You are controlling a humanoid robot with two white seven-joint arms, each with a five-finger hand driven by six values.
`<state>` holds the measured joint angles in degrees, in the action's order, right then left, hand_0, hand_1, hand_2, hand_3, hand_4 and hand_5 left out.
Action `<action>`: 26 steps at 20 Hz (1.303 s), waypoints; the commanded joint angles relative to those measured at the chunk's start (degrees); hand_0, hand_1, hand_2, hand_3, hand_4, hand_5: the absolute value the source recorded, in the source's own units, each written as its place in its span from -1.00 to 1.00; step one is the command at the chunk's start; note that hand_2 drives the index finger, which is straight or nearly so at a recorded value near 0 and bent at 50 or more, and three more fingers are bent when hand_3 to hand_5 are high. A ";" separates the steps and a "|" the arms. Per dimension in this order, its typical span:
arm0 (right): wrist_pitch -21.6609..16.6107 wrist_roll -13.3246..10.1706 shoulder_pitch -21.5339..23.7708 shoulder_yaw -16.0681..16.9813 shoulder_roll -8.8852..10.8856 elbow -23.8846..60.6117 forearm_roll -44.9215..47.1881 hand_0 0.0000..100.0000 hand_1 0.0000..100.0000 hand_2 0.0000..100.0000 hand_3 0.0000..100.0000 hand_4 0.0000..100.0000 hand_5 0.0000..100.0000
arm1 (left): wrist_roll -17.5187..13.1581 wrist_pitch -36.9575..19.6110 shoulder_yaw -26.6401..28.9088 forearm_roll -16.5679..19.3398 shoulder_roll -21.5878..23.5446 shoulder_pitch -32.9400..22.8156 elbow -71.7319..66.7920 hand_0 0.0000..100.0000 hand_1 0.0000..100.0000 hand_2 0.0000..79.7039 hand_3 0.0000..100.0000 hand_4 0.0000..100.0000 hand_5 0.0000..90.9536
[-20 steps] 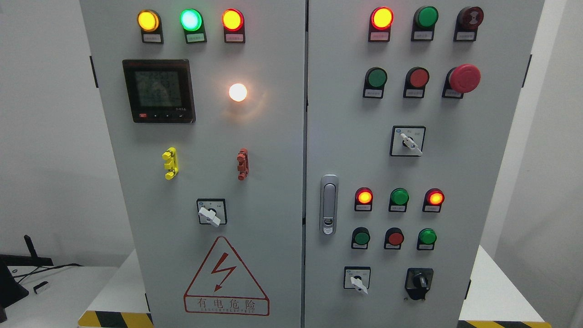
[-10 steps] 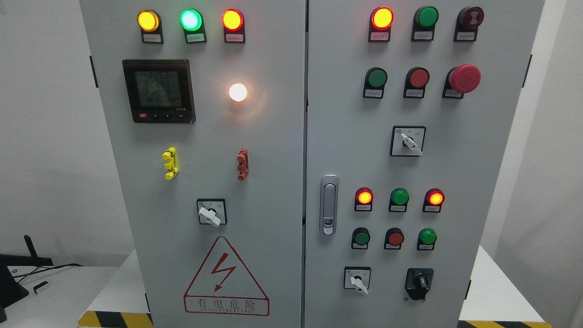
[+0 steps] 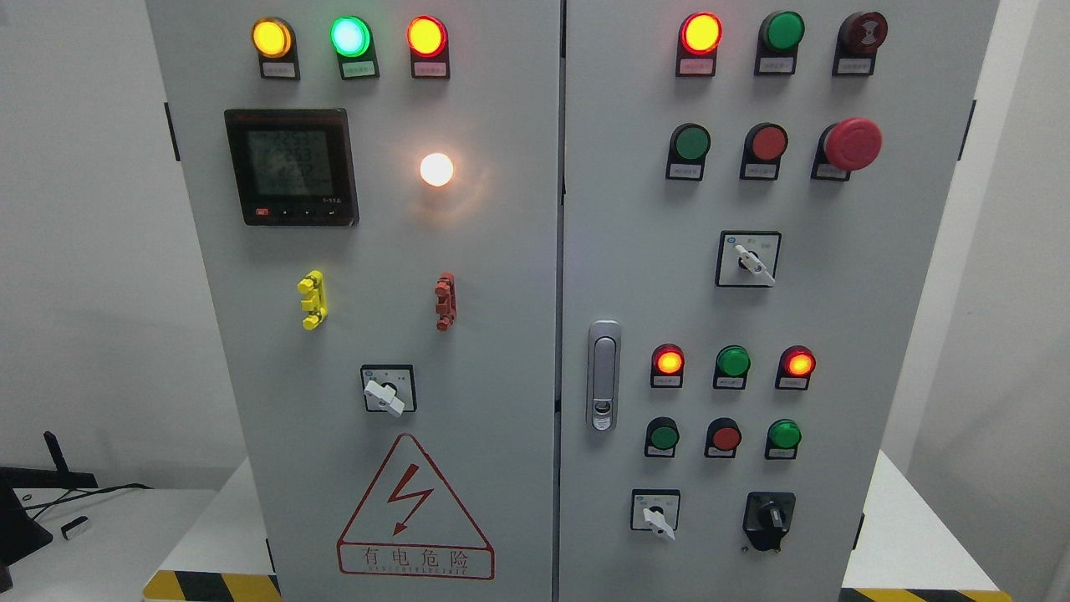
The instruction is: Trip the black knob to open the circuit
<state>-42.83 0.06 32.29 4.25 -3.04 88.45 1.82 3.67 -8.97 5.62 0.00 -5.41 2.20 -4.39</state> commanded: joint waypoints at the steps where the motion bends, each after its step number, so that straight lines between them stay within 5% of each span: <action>1: 6.16 -2.16 -6.70 1.82 0.05 13.68 -2.96 -0.39 0.16 -0.54 0.23 0.46 0.68 | 0.02 0.01 0.00 -0.26 -0.04 0.00 0.00 -0.76 -0.22 -1.00 -1.00 -1.00 -1.00; 5: 14.59 -7.00 -11.45 2.87 0.22 14.99 -7.88 -0.44 0.31 -0.53 0.31 0.65 0.95 | 0.02 0.01 0.00 -0.26 0.04 0.00 0.00 -0.76 -0.22 -1.00 -1.00 -1.00 -1.00; 13: 24.62 -7.44 -18.48 2.96 0.05 15.97 -8.24 -0.41 0.39 -0.39 0.66 0.97 1.00 | 0.02 0.01 0.00 -0.26 -0.04 0.00 0.00 -0.76 -0.22 -1.00 -1.00 -1.00 -1.00; 26: 39.92 -8.76 -28.25 2.70 0.66 14.30 -8.15 -0.36 0.43 -0.37 0.67 1.00 1.00 | 0.02 0.01 0.00 -0.26 -0.04 0.00 0.00 -0.76 -0.22 -1.00 -1.00 -1.00 -1.00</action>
<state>-4.94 -8.66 7.93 6.83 -2.72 102.45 -6.26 3.67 -8.97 5.62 0.00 -5.41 2.20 -4.39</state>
